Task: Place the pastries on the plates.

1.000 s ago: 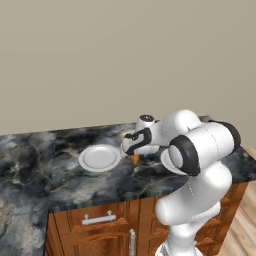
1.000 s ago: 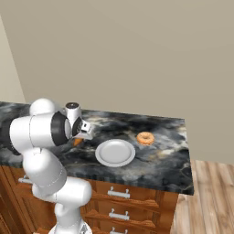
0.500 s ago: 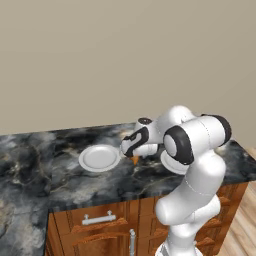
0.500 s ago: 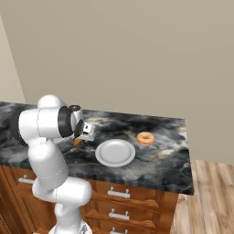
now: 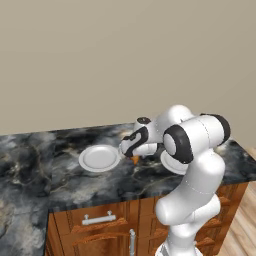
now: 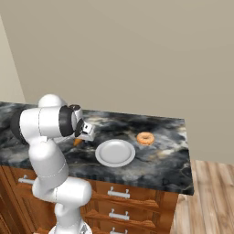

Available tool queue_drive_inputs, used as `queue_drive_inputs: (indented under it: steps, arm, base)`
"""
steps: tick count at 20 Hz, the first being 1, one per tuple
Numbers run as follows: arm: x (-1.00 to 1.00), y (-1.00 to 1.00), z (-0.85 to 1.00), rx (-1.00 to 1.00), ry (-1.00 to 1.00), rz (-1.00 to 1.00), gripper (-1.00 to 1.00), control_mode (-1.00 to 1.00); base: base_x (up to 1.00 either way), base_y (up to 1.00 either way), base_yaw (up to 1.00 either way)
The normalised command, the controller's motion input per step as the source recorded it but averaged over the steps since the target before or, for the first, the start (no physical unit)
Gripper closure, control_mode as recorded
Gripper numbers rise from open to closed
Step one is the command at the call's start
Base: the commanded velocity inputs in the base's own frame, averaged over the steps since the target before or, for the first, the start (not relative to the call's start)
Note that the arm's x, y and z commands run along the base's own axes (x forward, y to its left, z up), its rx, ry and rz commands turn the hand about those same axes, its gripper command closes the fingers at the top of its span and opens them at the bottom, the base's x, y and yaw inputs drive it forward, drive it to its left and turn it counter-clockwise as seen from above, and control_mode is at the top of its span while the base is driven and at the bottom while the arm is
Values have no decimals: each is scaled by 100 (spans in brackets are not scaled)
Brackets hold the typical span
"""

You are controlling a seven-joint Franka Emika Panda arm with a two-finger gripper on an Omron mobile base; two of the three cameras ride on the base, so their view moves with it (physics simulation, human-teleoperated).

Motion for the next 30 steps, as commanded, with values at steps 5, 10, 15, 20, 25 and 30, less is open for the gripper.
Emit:
queue_drive_inputs:
  steps: [5, 10, 15, 20, 25, 30]
  arm:
    - [1, 0, 1, 0, -4, 0, 100, -100]
    - [-14, 0, 53, 0, -11, 0, 100, -100]
    - [-21, 17, 71, 0, -5, 0, 100, -100]
    - [-24, 9, 82, 0, -5, 0, 100, -100]
    - [-14, 25, 43, 0, 0, 1, 100, -100]
    - [-4, 33, 6, 0, 0, 1, 100, -100]
  base:
    - [0, 0, 0]
    - [0, 0, 0]
    - [0, 0, 0]
    - [0, 0, 0]
    - [0, 0, 0]
    - [0, 0, 0]
